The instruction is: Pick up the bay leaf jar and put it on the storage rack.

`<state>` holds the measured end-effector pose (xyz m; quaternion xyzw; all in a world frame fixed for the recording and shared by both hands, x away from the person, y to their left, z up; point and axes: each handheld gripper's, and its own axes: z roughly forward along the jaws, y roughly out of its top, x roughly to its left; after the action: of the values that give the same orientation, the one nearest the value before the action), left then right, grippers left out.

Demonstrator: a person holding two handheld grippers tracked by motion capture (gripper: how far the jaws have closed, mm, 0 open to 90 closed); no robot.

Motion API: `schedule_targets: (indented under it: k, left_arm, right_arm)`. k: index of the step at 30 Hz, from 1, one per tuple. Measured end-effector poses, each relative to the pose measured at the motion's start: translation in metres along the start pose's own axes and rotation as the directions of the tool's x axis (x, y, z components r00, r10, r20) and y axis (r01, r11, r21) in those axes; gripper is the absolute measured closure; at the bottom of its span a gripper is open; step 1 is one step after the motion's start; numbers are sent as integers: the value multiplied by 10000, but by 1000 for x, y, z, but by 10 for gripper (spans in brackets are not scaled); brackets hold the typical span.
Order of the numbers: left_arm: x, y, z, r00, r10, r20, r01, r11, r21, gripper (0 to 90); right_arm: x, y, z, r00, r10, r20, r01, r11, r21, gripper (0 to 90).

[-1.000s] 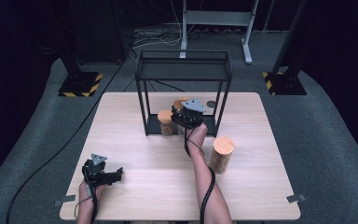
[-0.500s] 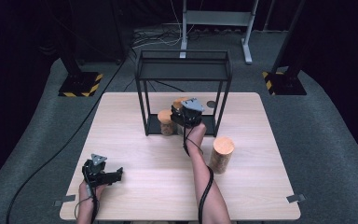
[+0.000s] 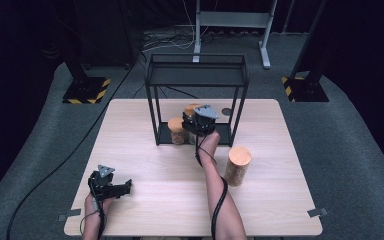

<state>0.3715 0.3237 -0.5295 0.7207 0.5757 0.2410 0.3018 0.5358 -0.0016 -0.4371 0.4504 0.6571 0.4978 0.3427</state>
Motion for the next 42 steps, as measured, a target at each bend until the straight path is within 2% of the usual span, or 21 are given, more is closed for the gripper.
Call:
schedule_targets:
  k: [29,42]
  left_arm:
    - [0,0,0,10000,13,-35,-13,10000,-9,7]
    - [0,0,0,10000,-11,-12,11,10000,1,7]
  right_arm:
    - [-1,-2,0,9999,78,-143,-79,10000,-59,251]
    - [-1,0,2,9998,96,-164,-95,9999,79,247]
